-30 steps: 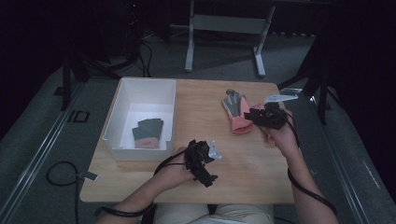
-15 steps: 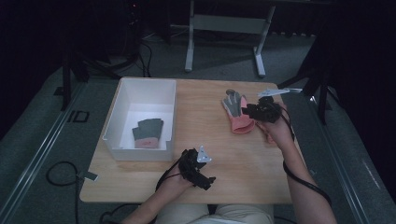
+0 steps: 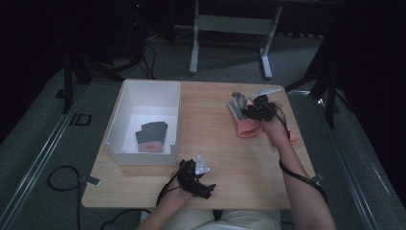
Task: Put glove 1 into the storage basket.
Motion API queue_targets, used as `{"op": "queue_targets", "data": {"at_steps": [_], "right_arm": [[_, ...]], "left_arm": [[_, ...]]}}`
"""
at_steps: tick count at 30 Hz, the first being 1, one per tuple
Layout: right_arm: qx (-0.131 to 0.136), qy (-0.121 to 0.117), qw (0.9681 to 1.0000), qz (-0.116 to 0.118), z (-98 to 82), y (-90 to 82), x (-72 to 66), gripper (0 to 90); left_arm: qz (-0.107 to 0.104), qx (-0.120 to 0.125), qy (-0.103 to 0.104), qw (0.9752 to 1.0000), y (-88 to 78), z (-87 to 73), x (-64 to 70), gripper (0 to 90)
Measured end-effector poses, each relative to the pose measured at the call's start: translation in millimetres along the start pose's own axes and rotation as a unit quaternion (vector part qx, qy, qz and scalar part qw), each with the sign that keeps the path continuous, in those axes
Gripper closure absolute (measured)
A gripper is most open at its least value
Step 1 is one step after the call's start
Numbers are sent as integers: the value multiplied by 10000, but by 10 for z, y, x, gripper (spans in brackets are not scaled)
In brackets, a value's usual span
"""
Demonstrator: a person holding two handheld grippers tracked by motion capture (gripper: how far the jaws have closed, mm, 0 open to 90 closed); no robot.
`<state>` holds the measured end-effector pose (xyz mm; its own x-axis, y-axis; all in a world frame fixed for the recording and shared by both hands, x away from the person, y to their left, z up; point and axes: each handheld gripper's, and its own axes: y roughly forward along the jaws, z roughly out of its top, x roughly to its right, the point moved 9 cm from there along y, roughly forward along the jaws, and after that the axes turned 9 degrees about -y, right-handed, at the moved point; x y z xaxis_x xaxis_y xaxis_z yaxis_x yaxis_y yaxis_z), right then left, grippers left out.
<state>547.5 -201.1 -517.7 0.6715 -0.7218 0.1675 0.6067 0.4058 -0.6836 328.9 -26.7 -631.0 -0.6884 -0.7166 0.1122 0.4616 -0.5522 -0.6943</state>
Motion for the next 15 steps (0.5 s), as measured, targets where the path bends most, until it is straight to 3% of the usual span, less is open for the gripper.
{"op": "queue_targets", "data": {"at_steps": [3,9,14,15], "right_arm": [[-148,55,9998,-112,-22,164,83,627],[-370,73,9991,-203,-90,419,168,642],[-510,159,9982,-277,-156,635,217,645],[-585,82,9976,-368,-173,674,228,645]], "left_arm": [[48,25,92,9999,-8,-29,29,15],[123,232,-21,9997,-76,-56,30,12],[128,310,9,9994,-89,-50,23,0],[162,298,43,9994,-84,-51,19,0]]}}
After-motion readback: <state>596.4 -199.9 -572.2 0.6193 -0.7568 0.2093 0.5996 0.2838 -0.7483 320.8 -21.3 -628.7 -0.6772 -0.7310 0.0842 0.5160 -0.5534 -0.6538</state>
